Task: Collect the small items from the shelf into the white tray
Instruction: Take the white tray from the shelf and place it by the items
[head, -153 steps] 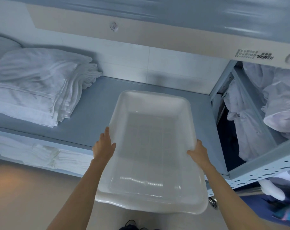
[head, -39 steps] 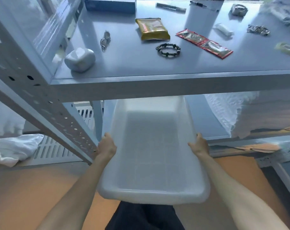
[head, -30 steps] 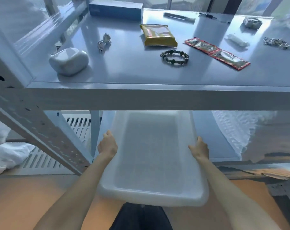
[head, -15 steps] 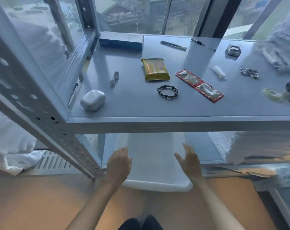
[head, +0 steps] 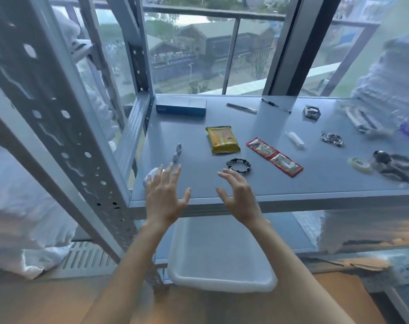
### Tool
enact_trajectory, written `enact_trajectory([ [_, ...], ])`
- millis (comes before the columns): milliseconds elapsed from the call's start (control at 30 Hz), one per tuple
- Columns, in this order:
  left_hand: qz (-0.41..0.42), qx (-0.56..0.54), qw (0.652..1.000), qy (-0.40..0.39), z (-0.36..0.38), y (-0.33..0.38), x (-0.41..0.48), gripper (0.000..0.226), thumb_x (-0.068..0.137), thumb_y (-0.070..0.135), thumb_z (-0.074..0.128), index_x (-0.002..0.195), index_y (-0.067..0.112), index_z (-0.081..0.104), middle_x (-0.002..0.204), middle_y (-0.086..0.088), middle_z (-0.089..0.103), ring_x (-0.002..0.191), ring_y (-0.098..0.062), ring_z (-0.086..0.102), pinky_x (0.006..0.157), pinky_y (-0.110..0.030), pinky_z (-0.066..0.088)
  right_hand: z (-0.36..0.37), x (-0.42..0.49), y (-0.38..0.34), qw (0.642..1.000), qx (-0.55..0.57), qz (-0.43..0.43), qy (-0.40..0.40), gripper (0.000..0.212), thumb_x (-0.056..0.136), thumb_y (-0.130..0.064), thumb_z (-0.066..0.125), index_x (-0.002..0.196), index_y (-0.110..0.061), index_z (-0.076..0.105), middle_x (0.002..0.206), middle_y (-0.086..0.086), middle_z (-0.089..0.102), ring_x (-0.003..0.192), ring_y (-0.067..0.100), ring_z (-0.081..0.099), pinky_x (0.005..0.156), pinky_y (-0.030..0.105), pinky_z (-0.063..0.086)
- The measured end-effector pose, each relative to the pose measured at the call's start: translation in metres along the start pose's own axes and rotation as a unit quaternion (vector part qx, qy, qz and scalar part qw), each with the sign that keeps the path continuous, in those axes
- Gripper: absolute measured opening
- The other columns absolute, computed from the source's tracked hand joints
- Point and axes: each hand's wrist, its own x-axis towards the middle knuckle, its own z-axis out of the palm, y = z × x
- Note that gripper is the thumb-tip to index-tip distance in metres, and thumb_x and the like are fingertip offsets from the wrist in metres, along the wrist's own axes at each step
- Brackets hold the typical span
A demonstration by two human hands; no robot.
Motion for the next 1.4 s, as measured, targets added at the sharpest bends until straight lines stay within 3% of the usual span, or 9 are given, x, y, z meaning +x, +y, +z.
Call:
enact_trajectory([
  [133, -0.017, 0.017, 0.999, -0.026, 0.009, -0.024, 0.040, 0.068, 0.087, 0.054, 0.047, 0.146, 0.030, 0.023, 0.155, 0.001, 0.023, 0.144, -0.023, 0.013, 0.116, -0.049, 0.009, 0.015, 0.045, 0.018, 0.989, -0.130, 0.007, -0.069, 0.053, 0.093, -0.035, 0.051, 0.143, -0.024, 0.036, 0.155, 0.003, 0.025, 0.146, 0.023, 0.012, 0.117, 0.050, 0.011],
  [333, 0.033, 0.066, 0.993, -0.090, 0.016, -0.028, 0.097, 0.062, 0.090, 0.059, 0.032, 0.146, 0.039, 0.014, 0.157, 0.008, 0.017, 0.145, -0.019, 0.012, 0.116, -0.051, 0.008, 0.015, 0.120, 0.029, 0.961, -0.242, -0.022, -0.128, 0.056, 0.097, -0.046, 0.033, 0.148, -0.033, 0.015, 0.159, -0.007, 0.006, 0.147, 0.023, -0.008, 0.113, 0.059, -0.010],
  [567, 0.049, 0.074, 0.989, -0.122, 0.033, -0.013, 0.129, 0.058, 0.093, 0.058, 0.027, 0.146, 0.037, 0.016, 0.156, 0.010, 0.019, 0.144, -0.012, 0.013, 0.117, -0.043, 0.007, 0.019, 0.145, 0.059, 0.945, -0.272, 0.014, -0.182, 0.055, 0.099, -0.047, 0.021, 0.150, -0.029, 0.009, 0.159, -0.009, 0.005, 0.147, 0.018, -0.009, 0.114, 0.058, -0.010],
  [867, 0.069, 0.070, 0.987, -0.128, 0.063, 0.041, 0.164, 0.060, 0.093, 0.055, 0.029, 0.147, 0.032, 0.018, 0.157, 0.004, 0.017, 0.145, -0.015, 0.011, 0.117, -0.040, 0.011, -0.024, 0.136, 0.127, 0.958, -0.258, 0.041, -0.121, 0.052, 0.099, -0.046, 0.023, 0.148, -0.031, 0.019, 0.158, -0.010, 0.013, 0.147, 0.015, 0.000, 0.117, 0.052, -0.007],
  [933, 0.029, 0.073, 0.992, -0.103, 0.069, 0.051, 0.173, 0.061, 0.092, 0.053, 0.034, 0.147, 0.030, 0.020, 0.157, -0.001, 0.015, 0.145, -0.021, 0.007, 0.117, -0.042, 0.013, -0.043, 0.135, 0.149, 0.955, -0.268, 0.058, -0.113, 0.052, 0.099, -0.047, 0.024, 0.148, -0.031, 0.020, 0.158, -0.011, 0.013, 0.147, 0.014, 0.001, 0.117, 0.053, -0.005],
  [1000, -0.066, 0.067, 0.992, -0.083, 0.074, 0.052, 0.182, 0.064, 0.090, 0.055, 0.036, 0.146, 0.028, 0.021, 0.157, -0.007, 0.014, 0.144, -0.029, 0.008, 0.115, -0.045, 0.017, -0.063, 0.133, 0.173, 0.955, -0.269, 0.075, -0.103, 0.052, 0.098, -0.047, 0.025, 0.147, -0.032, 0.020, 0.158, -0.011, 0.013, 0.147, 0.014, 0.001, 0.117, 0.053, -0.004],
  [1067, -0.145, 0.057, 0.983, -0.093, 0.080, 0.053, 0.190, 0.069, 0.088, 0.059, 0.034, 0.147, 0.027, 0.018, 0.157, -0.011, 0.012, 0.143, -0.033, 0.011, 0.113, -0.047, 0.023, -0.083, 0.130, 0.197, 0.955, -0.268, 0.085, -0.096, 0.052, 0.098, -0.046, 0.026, 0.148, -0.031, 0.020, 0.158, -0.012, 0.013, 0.147, 0.013, 0.000, 0.117, 0.053, -0.004],
  [1133, -0.162, 0.066, 0.978, -0.117, 0.088, 0.065, 0.196, 0.073, 0.087, 0.062, 0.032, 0.148, 0.024, 0.016, 0.156, -0.013, 0.014, 0.142, -0.032, 0.015, 0.112, -0.047, 0.026, -0.104, 0.126, 0.220, 0.953, -0.275, 0.089, -0.092, 0.051, 0.098, -0.042, 0.028, 0.148, -0.031, 0.020, 0.158, -0.011, 0.013, 0.147, 0.013, 0.000, 0.117, 0.052, -0.003],
  [1400, -0.055, 0.063, 0.985, -0.153, 0.129, 0.203, 0.207, 0.074, 0.089, 0.061, 0.032, 0.148, 0.020, 0.016, 0.155, -0.008, 0.022, 0.143, -0.021, 0.017, 0.111, -0.043, 0.026, -0.174, 0.117, 0.294, 0.949, -0.281, 0.108, -0.095, 0.051, 0.099, -0.038, 0.028, 0.148, -0.031, 0.016, 0.158, -0.012, 0.011, 0.147, 0.014, 0.001, 0.117, 0.051, -0.005],
])
